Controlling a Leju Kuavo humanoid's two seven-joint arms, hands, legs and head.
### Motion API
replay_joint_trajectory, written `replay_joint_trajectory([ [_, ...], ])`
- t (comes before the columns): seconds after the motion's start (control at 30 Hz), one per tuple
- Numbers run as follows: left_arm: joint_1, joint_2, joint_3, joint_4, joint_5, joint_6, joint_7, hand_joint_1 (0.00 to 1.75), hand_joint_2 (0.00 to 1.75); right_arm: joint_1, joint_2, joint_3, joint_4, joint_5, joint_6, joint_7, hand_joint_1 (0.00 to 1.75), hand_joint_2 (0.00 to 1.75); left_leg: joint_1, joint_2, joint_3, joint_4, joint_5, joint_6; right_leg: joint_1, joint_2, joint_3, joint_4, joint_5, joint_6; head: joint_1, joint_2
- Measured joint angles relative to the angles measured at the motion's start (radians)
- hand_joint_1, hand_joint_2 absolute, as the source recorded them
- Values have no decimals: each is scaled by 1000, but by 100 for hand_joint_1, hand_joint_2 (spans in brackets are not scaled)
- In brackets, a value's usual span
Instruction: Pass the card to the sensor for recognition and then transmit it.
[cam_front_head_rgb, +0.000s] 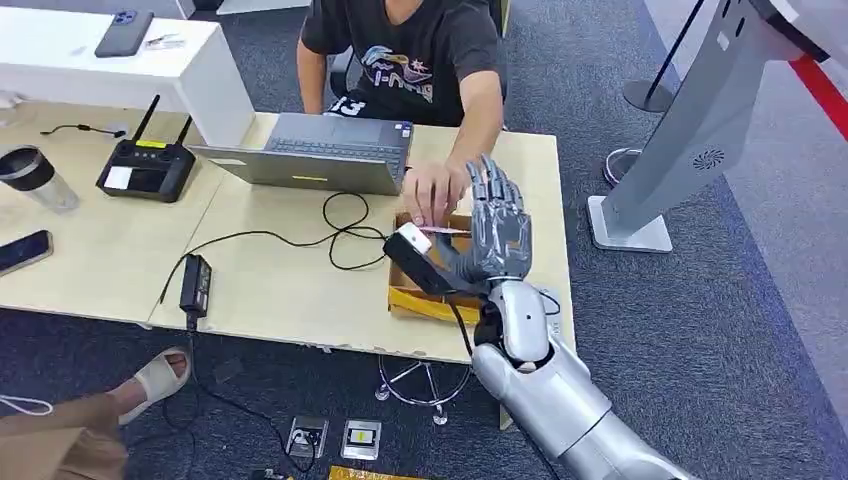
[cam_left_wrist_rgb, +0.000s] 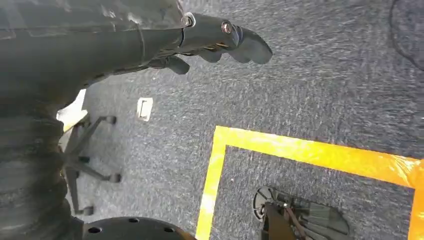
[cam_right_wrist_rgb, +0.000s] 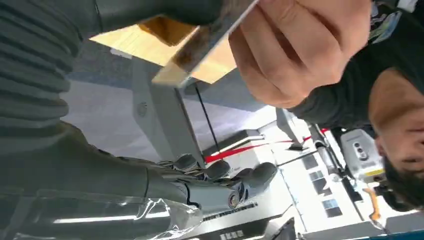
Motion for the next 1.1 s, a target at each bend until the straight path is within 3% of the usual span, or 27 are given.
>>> replay_joint_trajectory([
  [0.07, 0, 3, -11, 0, -8, -8, -2, 0, 175, 13, -13, -12, -12, 7, 1, 14, 155, 175, 0, 0, 0, 0, 0, 0, 0, 0, 0, 0, 0, 0, 0, 0],
  [0.2, 0, 8, -23, 0, -13, -18, -2, 0, 175, 29, -32, -28, -29, 13, 2, 27, 175, 175, 0, 0, 0, 0, 0, 0, 0, 0, 0, 0, 0, 0, 0, 0],
  [0.57, 0, 21, -67, 0, -40, -48, -17, 0, 175, 84, -95, -74, -116, 67, 21, 76, 173, 175, 0, 0, 0, 0, 0, 0, 0, 0, 0, 0, 0, 0, 0, 0],
  [0.8, -1, 43, -107, 0, -58, -105, -26, 0, 175, 126, -134, -115, -178, 107, 30, 108, 171, 175, 0, 1, 0, 0, 0, 0, 0, 1, 0, 0, 0, 0, 0, 0],
  [1.1, 2, 56, -148, -5, -69, -115, -36, 0, 175, 193, -185, -175, -265, 156, 59, 143, 175, 175, 0, 1, 0, 0, 0, 0, 0, 1, 0, 0, 0, 0, 0, 0],
])
